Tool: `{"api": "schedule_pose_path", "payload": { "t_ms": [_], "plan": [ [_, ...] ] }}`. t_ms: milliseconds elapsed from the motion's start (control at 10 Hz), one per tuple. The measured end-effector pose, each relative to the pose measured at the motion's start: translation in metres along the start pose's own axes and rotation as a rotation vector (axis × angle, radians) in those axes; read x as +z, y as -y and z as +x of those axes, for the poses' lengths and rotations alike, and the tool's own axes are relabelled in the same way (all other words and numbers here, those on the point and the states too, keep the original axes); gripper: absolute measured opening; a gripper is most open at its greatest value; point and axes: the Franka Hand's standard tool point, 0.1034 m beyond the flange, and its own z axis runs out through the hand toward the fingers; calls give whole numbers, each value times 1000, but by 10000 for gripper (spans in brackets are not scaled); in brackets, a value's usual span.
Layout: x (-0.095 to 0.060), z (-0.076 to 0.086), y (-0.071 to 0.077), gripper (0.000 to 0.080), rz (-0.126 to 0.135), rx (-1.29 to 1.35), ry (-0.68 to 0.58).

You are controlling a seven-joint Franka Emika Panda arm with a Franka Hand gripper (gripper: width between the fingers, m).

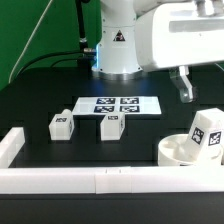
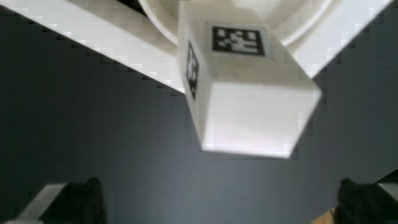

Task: Assemble stool

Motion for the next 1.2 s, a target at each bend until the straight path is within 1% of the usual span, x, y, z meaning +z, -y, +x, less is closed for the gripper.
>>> {"api": "schedule_pose_path", "payload": {
  "t_ms": [100,200,300,400,500,600,700,800,1000,1200],
  "plan": [
    [4,0,-3,649,17,1,32],
    [10,-4,-6,649,46,18,92],
    [14,-5,0,649,51,4,162],
    [22,-6,8,649,42,-35,203],
    [22,-12,13,649,63,-32,273],
    [21,-10,17,649,81,-31,320],
    [22,-4,13,649,71,-35,286],
    [23,-5,13,649,75,-69,285],
    [14,5,15,649,78,-234,264],
    [18,-1,12,649,127,-535,262]
  ]
}}
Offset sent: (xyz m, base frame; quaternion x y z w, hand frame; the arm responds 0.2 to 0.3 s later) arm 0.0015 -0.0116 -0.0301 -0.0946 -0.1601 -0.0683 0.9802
